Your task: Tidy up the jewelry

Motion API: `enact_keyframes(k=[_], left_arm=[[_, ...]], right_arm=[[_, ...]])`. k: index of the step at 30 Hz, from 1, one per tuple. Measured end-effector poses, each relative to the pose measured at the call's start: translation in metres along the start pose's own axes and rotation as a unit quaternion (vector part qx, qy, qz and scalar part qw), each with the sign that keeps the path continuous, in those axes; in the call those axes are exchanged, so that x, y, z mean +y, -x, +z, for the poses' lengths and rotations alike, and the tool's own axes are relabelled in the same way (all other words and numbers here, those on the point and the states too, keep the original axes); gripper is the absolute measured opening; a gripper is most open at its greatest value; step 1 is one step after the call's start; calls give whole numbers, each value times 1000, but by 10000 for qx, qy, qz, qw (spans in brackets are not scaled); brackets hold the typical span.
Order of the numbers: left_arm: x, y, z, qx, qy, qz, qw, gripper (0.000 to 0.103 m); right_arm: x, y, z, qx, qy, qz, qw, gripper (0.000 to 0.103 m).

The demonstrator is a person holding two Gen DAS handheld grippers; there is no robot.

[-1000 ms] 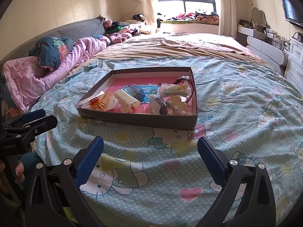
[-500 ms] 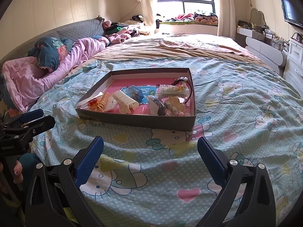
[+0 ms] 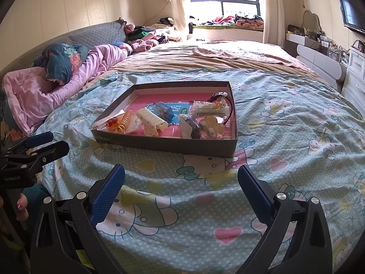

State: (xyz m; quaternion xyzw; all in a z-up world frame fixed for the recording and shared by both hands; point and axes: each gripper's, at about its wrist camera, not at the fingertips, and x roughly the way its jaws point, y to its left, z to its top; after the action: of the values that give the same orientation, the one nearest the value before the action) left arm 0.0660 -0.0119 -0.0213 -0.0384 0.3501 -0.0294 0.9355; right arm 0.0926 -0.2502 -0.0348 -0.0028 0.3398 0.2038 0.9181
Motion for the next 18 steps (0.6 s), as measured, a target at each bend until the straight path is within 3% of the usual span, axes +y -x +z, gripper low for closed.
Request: enact_keyframes(k=[18], left_arm=[[3, -1, 0, 55, 81, 3, 10000, 94]], right_arm=[[2, -1, 0, 23, 19, -3, 10000, 98]])
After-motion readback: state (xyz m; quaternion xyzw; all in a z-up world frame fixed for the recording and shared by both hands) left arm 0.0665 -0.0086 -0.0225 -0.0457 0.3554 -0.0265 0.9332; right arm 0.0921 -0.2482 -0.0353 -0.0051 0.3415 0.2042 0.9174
